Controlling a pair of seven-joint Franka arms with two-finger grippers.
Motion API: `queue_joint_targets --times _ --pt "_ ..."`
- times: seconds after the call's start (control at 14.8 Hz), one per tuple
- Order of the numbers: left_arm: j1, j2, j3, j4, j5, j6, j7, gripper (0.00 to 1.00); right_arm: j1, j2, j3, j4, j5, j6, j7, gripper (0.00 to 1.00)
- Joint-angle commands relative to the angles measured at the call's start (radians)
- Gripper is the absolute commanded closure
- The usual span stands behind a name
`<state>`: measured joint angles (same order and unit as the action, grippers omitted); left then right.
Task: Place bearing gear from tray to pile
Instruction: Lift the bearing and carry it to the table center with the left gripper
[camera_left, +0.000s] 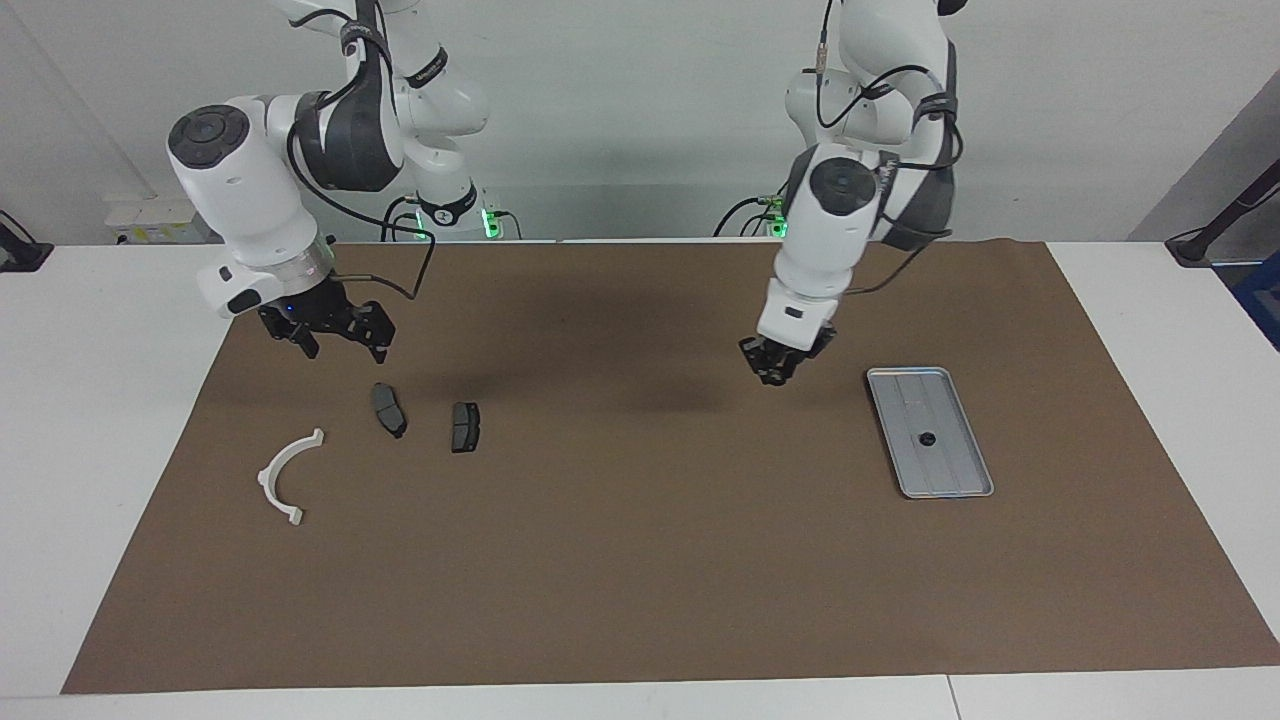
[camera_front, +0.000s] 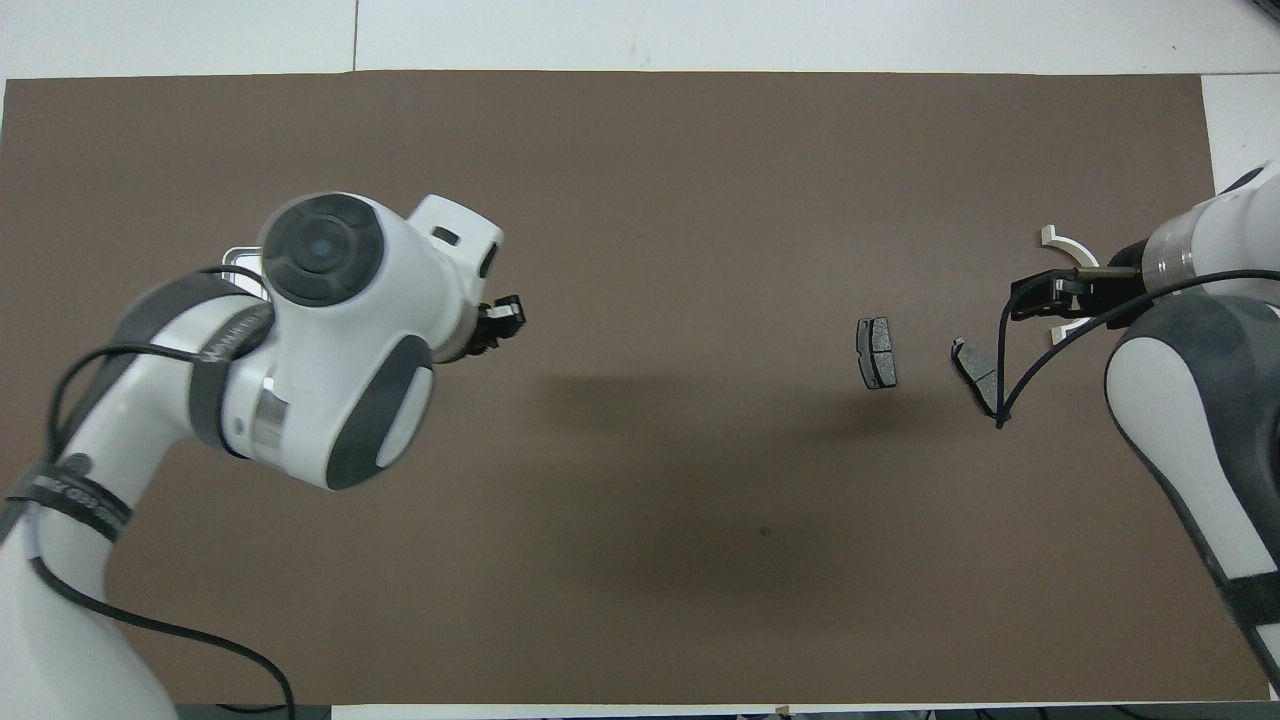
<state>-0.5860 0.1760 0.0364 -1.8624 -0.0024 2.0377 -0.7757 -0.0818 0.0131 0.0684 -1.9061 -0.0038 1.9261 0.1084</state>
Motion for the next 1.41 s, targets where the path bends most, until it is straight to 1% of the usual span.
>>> queue_joint_targets --times 0.0,0.13,0.2,0.34,0.47,0.88,1.08,1.35 --pt "-0.112 0.097 0.022 0.055 0.024 0.03 -0.143 0.85 -0.016 -0.01 0.005 -0.007 0.027 0.008 -0.038 0.0" --pt "-0.17 0.164 0.022 0.054 0.027 0.123 -0.221 0.84 -0.016 -0.01 0.005 -0.007 0.027 0.008 -0.038 0.0" --pt "-0.176 0.18 0.022 0.046 0.032 0.166 -0.235 0.84 -0.018 -0.01 0.005 -0.007 0.027 0.007 -0.038 0.0" --pt "-0.179 0.201 0.02 0.046 0.033 0.199 -0.247 0.84 -0.016 -0.01 0.005 -0.007 0.027 0.008 -0.038 0.0" --pt "-0.193 0.229 0.02 0.045 0.033 0.264 -0.248 0.84 -0.018 -0.01 0.005 -0.007 0.027 0.007 -0.038 0.0" --pt "-0.212 0.234 0.022 -0.003 0.033 0.321 -0.251 0.84 -0.027 -0.01 0.005 -0.007 0.027 0.005 -0.033 0.0" --pt "-0.219 0.234 0.022 -0.011 0.033 0.335 -0.255 0.84 -0.021 -0.01 0.005 -0.008 0.027 0.005 -0.035 0.0" --pt "-0.221 0.235 0.023 -0.049 0.035 0.397 -0.255 0.84 -0.016 -0.01 0.005 -0.008 0.027 0.005 -0.033 0.0"
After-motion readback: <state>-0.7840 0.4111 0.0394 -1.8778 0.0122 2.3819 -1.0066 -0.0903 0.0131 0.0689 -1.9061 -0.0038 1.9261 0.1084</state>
